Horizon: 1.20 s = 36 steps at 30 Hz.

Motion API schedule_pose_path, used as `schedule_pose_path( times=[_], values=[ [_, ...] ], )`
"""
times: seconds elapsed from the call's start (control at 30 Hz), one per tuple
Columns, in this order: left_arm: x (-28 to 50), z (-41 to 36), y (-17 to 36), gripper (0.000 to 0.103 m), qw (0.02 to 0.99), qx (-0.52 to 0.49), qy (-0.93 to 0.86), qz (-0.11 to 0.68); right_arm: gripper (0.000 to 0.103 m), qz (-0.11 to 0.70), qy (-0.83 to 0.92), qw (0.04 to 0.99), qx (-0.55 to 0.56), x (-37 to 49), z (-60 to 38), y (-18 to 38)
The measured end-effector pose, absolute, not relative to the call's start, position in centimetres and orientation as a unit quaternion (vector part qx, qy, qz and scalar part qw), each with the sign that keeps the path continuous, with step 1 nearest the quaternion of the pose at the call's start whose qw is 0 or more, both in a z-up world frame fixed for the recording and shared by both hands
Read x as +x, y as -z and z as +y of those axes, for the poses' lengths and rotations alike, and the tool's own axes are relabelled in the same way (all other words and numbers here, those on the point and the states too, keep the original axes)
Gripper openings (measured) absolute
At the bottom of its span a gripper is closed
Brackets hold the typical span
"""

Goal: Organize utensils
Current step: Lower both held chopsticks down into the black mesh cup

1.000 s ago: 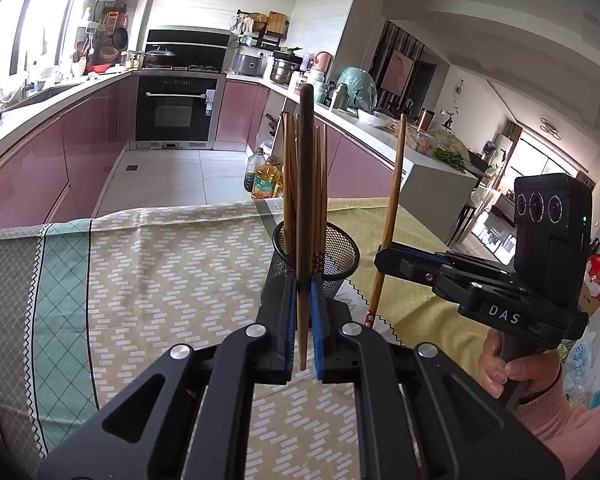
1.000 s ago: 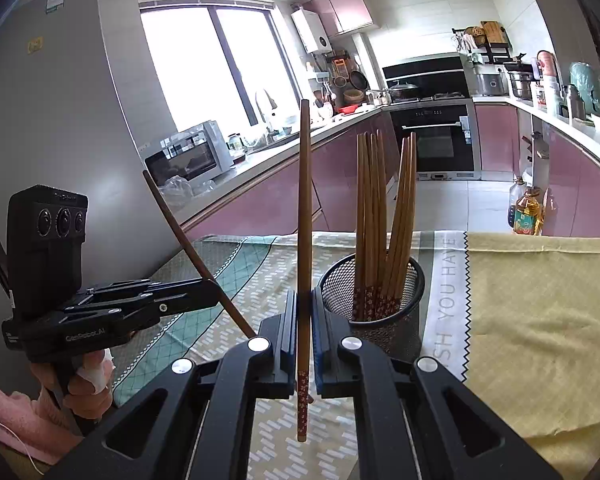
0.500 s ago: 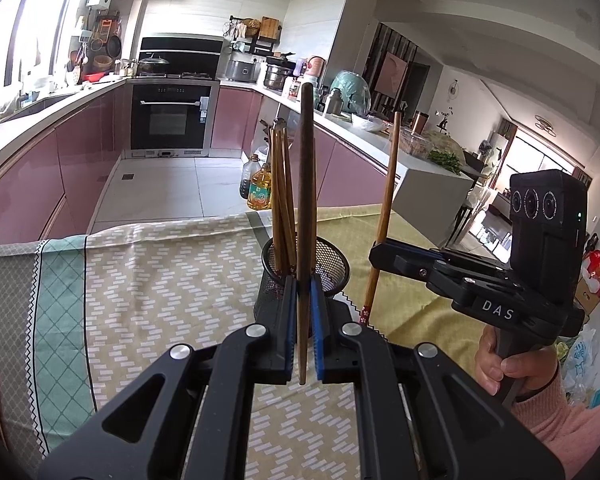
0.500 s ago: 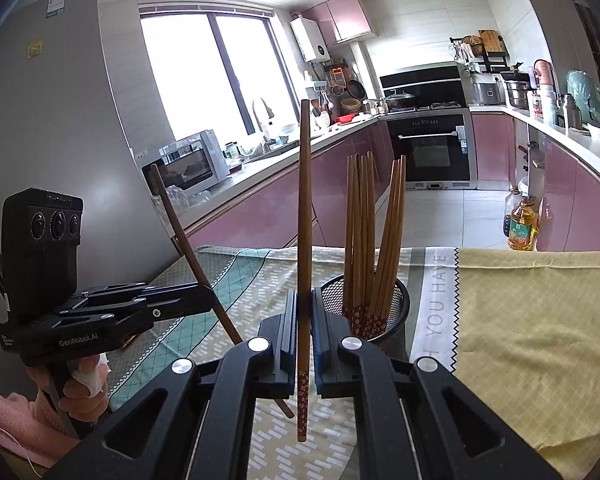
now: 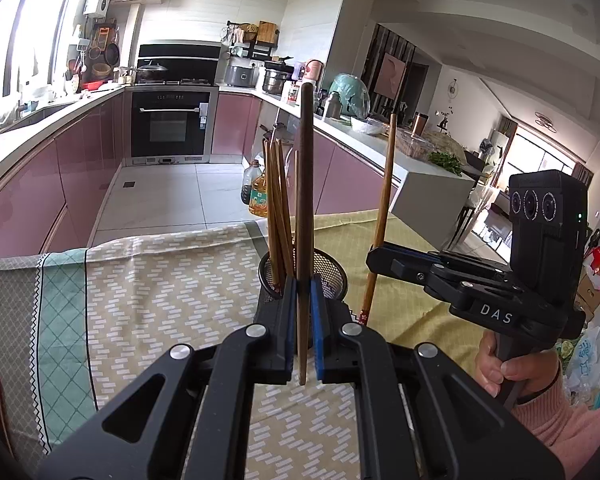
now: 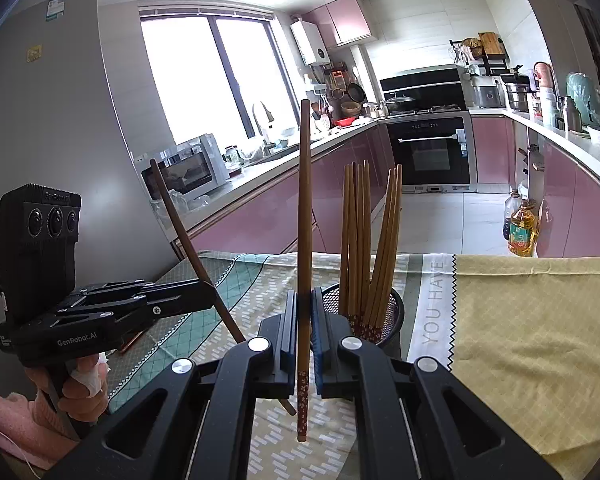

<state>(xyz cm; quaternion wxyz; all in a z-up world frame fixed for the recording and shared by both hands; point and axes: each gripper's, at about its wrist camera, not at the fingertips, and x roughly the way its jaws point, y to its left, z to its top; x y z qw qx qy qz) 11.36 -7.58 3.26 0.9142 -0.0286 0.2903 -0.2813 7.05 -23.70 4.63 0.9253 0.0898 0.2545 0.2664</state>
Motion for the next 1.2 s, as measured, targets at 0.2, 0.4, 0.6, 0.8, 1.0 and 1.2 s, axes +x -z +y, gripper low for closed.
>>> schedule_pose_path(
  times=[0.2, 0.4, 0.6, 0.8, 1.0, 1.2],
  values=[
    [11.4, -7.9, -3.8, 0.007, 0.916, -0.026, 0.282, 0.286, 0.006, 0.250, -0.267, 0.926, 0.090, 7.3, -23.8, -4.9],
    [11.3, -8.1, -4.4, 0.007, 0.917, -0.023, 0.283, 0.278, 0.006, 0.246, -0.268, 0.927, 0.090, 7.5, -23.9, -5.2],
    [11.3, -8.1, -5.5, 0.007, 0.921, -0.023, 0.284, 0.267, 0.006, 0.237, -0.266, 0.930, 0.088, 7.5, -24.0, -5.9],
    [11.4, -8.1, -6.5, 0.007, 0.924, -0.025, 0.286, 0.254, 0.006, 0.227, -0.265, 0.933, 0.087, 7.6, -24.3, -6.7],
    [11.5, -7.9, -7.4, 0.007, 0.926, -0.026, 0.287, 0.242, 0.006, 0.221, -0.265, 0.935, 0.087, 7.9, -24.4, -7.2],
    [11.6, -8.2, -8.0, 0.007, 0.929, -0.024, 0.287, 0.233, 0.006, 0.218, -0.266, 0.935, 0.087, 8.1, -24.5, -7.4]
  ],
)
